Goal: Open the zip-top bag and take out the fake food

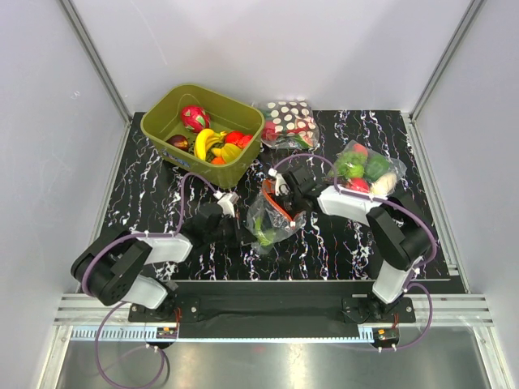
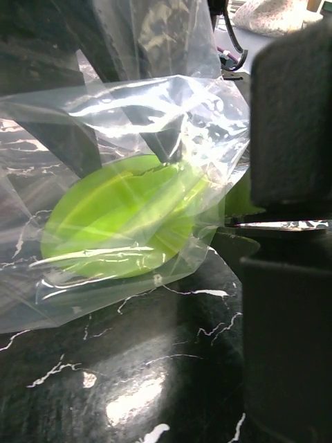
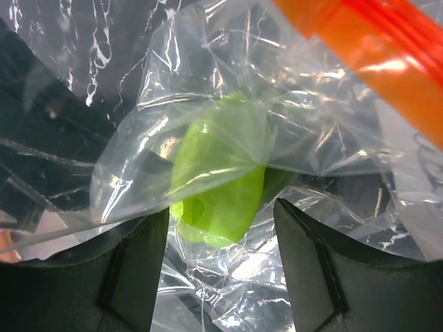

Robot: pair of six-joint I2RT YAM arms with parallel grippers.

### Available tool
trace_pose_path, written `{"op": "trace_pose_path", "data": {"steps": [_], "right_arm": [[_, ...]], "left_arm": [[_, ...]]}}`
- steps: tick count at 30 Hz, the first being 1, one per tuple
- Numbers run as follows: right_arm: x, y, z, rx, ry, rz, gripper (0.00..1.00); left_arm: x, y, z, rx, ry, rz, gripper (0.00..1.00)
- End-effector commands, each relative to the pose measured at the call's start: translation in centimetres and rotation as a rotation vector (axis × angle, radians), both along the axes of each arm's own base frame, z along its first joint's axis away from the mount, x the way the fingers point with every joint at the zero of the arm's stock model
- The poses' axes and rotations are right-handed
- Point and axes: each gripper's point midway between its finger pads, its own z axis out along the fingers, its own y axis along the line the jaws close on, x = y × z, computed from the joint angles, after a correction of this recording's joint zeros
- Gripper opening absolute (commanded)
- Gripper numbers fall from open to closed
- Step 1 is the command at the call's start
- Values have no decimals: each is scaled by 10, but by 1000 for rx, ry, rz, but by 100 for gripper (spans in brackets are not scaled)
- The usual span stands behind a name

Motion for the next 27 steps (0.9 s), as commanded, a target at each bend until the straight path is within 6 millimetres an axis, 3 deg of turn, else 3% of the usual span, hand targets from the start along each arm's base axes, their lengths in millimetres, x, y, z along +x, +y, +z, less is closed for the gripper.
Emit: {"op": "trace_pose_path", "data": {"steps": [1,14,16,17,20,24,27], "right_arm": [[9,19,9,22,-46,4,69],[3,37,-14,-70,-51,41,67],[3,36,-17,-76,-44,36,58],[2,35,-20,-89,-35,34,45],[-1,32,-21,-99,-21,40,26],[2,28,-8,-104,-63,31,8],[11,20,11,-118,-133,10,1]], "left_arm": [[18,-12,18,-27,-84,-17,0],[25,-16,24,-13,-111,-32,0],[24,-16,24,-10,-111,-33,0],[25,-15,24,-9,-111,-31,0],[23,-13,22,4,-110,-28,0],[24,-8,22,27,-121,-21,0],[22,-6,23,33,-122,-19,0]]}}
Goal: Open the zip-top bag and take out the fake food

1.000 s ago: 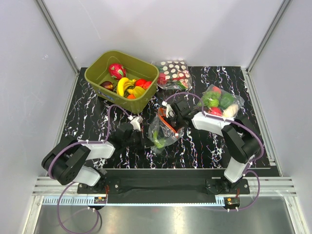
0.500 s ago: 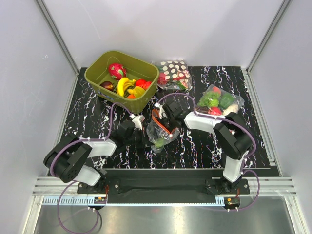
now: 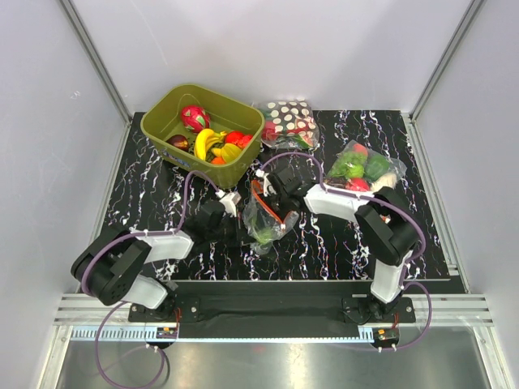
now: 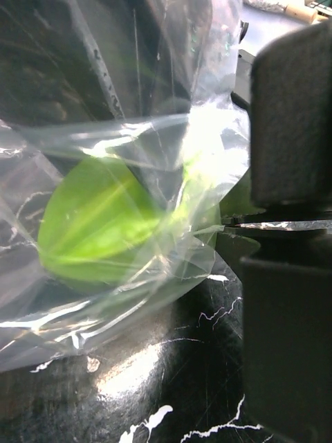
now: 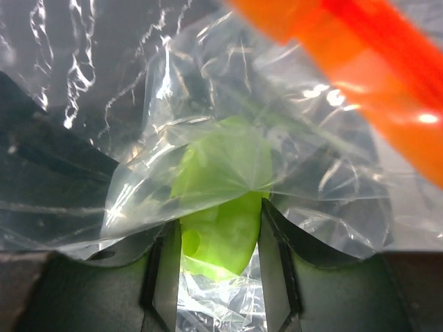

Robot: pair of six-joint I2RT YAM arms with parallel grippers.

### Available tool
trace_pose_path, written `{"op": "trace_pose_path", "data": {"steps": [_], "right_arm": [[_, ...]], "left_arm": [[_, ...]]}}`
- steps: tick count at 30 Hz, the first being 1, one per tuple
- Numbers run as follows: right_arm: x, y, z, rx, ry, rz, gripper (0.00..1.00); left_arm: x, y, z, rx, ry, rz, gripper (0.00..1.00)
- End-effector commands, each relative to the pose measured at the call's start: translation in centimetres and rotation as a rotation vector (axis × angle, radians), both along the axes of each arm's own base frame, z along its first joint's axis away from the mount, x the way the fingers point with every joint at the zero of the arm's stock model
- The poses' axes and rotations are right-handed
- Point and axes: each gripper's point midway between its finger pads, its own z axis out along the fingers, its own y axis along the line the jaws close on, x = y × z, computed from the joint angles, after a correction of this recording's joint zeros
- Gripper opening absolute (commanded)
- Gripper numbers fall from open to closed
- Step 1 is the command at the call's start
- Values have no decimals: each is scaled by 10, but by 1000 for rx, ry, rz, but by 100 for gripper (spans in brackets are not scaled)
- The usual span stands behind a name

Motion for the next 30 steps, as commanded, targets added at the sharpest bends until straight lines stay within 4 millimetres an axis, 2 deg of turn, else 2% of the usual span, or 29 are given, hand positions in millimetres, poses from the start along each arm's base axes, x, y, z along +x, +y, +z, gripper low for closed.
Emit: {"op": "trace_pose_path", "data": {"steps": [1,7,14,22,30], "right_arm": [[5,-8,34,-21,-109,-4,0],[24,-33,70,-8,-194,-79,0],[34,-66,86,9,-221,-157,0],[44,-103,124,43,-298,-247,0],[47,-139,141,-23,-354,-303,0]], "left_arm": [[18,-8,27,-36,-116,4,0],[11,2,20,-8,-104,17,0],[8,8,12,17,-88,35,0],[8,10,9,29,-74,39,0],[9,13,13,36,-90,42,0]]}}
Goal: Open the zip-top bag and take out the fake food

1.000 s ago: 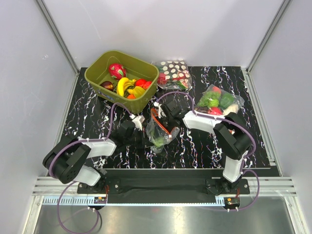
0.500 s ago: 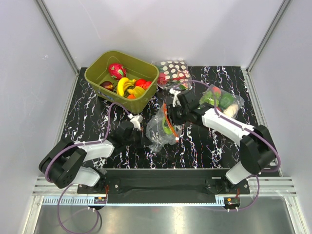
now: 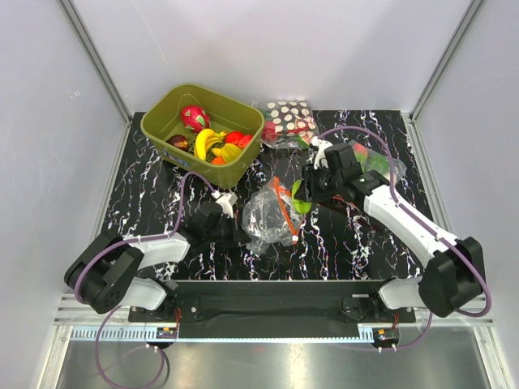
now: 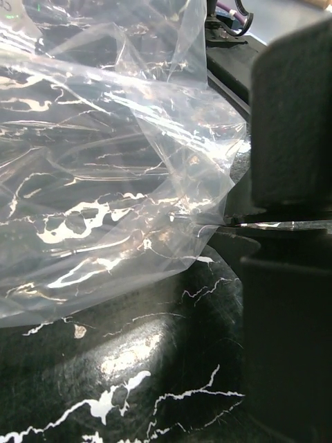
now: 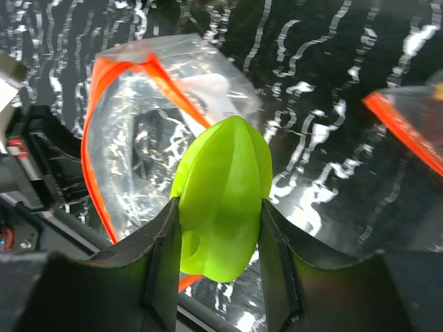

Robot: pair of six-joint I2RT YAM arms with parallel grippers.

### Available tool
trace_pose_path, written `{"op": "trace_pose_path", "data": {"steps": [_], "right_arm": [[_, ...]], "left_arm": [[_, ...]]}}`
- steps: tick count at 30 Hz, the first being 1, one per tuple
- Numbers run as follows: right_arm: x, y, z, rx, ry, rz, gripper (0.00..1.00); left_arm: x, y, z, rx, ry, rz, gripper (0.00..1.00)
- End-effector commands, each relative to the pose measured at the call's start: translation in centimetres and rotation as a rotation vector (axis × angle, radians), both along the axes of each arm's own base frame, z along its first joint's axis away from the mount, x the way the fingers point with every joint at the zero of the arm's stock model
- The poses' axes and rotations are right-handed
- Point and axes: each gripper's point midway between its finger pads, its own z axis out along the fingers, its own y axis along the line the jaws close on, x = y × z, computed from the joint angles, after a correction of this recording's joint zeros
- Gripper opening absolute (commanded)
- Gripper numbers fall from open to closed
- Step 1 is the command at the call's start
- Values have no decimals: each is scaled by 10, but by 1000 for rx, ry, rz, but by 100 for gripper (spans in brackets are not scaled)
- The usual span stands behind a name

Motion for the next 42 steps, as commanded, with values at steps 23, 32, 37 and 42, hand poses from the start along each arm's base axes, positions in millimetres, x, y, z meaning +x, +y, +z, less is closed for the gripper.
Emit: {"op": "trace_pose_path", "data": {"steps": [23,32,37,42], "right_arm": [[166,141,155,247,-447,246,2],[196,201,131,312,-432,283,41],[196,204,124,327,-415,280,94],[185,197,147,344,-462,284,96]], "left_arm": [[9,7,24,11,-108,11,0],[10,8,28,11,-114,17,0],[11,12,29,27,-123,30,20],[14,14,36,41,-148,32,31]]}}
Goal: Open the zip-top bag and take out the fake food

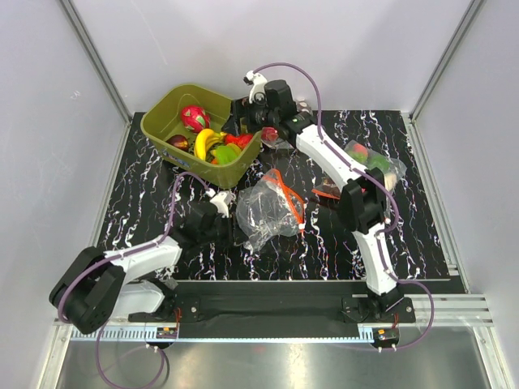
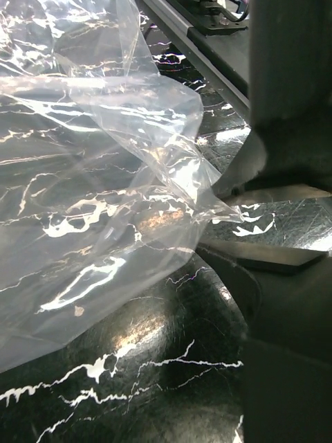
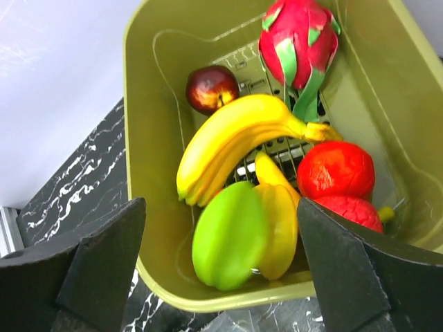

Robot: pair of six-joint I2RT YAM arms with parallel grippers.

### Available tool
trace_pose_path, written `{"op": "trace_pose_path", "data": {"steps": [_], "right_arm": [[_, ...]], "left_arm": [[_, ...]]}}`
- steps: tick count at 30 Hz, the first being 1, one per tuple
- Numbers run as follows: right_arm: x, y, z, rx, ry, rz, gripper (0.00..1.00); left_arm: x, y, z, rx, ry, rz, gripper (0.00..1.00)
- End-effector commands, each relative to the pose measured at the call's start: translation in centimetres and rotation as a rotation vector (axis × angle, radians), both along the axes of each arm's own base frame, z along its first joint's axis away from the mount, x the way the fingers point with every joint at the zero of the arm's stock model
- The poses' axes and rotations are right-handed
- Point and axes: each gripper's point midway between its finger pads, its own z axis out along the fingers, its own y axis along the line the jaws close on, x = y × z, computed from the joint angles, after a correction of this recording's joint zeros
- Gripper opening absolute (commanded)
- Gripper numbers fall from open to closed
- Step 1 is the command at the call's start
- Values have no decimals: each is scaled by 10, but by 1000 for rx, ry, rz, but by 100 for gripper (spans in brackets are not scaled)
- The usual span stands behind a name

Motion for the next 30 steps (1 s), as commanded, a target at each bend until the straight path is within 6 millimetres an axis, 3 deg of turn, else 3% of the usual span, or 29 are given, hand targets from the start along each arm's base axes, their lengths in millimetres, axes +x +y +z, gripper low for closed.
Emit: {"op": "trace_pose_path", "data": {"steps": [1,6,10,11,12,13,16,17,18,20,21,22,23,24,25,30], "right_arm": [[-14,-7,63,79,-114,12,96],[-45,-33,91,75,-182,-3,97],[-70,-66,84,1,-197,-54,99],[-75,-74,76,-31,-182,-68,100],[-82,-89,71,-69,-185,-108,100],[-86,-98,66,-91,-181,-129,100],[-103,-133,47,-172,-161,-213,100],[-114,-144,55,-168,-171,-235,100],[-119,-157,36,-207,-141,-276,100],[-127,-178,29,-229,-128,-333,100],[-135,-194,27,-234,-124,-386,100],[-137,-207,24,-241,-117,-423,100],[-145,-224,22,-249,-110,-479,100],[-149,-234,21,-255,-106,-511,99],[-151,-246,19,-262,-101,-552,100],[-177,-300,18,-297,-71,-733,100]], "left_arm": [[15,0,21,-6,-81,19,31],[16,6,29,13,-110,38,37],[16,14,49,-5,-184,63,71],[17,17,51,-2,-198,77,83],[15,21,53,5,-201,88,87],[17,24,66,-8,-245,101,98],[18,44,76,42,-278,172,99],[25,54,95,46,-337,231,99],[22,63,94,87,-326,252,99],[30,86,118,131,-386,361,99],[27,97,117,185,-372,385,99],[31,105,136,202,-405,416,99],[34,117,143,241,-419,474,99],[31,124,145,272,-411,484,99],[33,126,163,266,-440,494,99],[36,154,201,367,-509,584,99]]}}
